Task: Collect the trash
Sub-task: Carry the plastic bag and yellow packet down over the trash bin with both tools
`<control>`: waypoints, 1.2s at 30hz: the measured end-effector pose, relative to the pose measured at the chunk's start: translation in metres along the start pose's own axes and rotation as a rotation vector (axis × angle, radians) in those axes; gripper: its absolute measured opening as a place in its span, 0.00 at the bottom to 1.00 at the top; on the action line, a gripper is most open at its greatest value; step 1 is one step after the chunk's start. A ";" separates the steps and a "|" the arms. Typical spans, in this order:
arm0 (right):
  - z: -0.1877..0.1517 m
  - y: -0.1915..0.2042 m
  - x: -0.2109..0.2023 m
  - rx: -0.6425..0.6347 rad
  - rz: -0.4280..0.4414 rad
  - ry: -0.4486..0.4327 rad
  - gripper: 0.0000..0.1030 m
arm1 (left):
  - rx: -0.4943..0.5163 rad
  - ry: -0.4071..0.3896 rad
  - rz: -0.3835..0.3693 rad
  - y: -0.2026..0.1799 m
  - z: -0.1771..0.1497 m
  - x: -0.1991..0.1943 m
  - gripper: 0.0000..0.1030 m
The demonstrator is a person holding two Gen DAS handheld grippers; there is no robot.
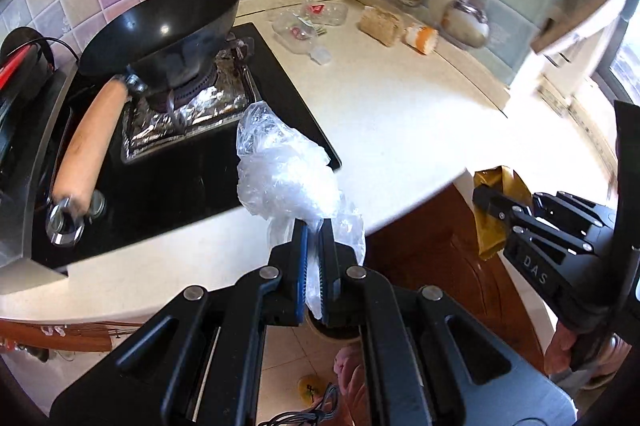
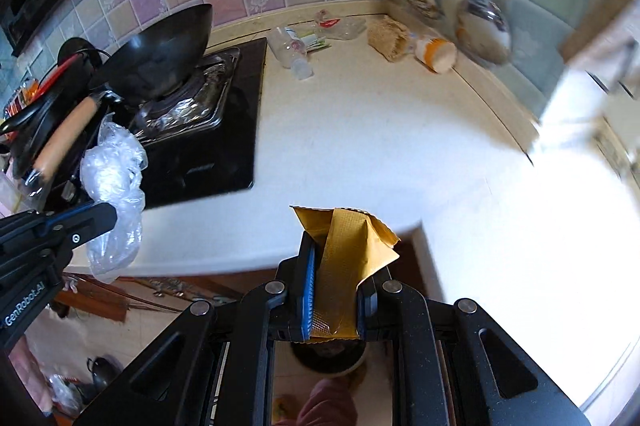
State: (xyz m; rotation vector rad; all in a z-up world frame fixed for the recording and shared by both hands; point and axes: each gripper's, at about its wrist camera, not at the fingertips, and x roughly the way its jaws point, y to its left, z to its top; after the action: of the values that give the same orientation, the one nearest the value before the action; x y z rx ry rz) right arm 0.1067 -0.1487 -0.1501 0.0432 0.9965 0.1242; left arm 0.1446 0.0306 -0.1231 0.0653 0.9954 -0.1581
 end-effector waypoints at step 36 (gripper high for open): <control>-0.224 -0.017 0.100 0.156 0.016 0.332 0.15 | 0.015 0.320 -0.049 -0.034 -0.199 0.166 0.03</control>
State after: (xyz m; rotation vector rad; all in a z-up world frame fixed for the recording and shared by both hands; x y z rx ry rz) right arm -0.0264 -0.1576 -0.3565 0.1776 1.3368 0.0689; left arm 0.0632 0.0057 -0.3702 0.0818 1.3159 -0.2039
